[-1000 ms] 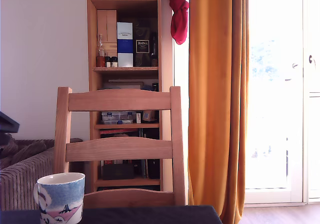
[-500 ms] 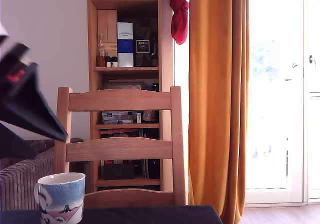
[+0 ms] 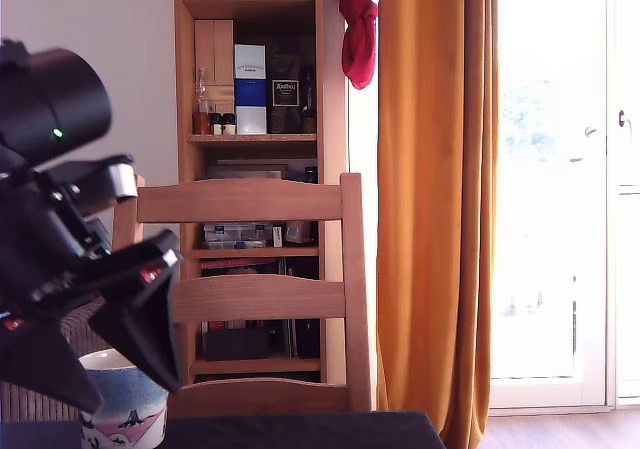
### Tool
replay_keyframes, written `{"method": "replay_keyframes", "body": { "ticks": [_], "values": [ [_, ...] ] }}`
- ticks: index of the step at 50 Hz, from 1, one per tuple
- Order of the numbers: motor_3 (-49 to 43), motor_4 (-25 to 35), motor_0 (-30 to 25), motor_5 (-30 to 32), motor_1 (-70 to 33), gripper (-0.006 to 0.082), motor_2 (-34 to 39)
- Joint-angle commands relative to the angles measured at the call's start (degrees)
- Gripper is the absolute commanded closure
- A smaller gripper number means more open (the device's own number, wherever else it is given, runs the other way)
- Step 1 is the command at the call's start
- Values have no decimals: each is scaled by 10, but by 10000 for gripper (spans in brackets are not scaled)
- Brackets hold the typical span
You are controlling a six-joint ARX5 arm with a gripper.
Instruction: Pick the grey coffee capsule and place it inside the blue coffee cup
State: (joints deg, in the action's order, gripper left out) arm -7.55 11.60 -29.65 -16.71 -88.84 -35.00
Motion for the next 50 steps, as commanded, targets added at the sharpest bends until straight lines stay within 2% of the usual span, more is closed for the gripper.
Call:
{"method": "replay_keyframes", "body": {
  "ticks": [1, 15, 21, 38, 42, 46, 50],
  "values": [
    [-10, 0, -8, 4, -25, 79, -18],
    [-75, -3, -27, 2, -124, 79, -92],
    [-107, -22, -33, 2, -164, 80, -116],
    [-111, -24, -35, 2, -208, 94, -133],
    [-105, -24, -35, 2, -208, 183, -135],
    [-104, -21, -35, 2, -208, 353, -137],
    [-105, -6, -35, 2, -208, 469, -138]
  ]
}}
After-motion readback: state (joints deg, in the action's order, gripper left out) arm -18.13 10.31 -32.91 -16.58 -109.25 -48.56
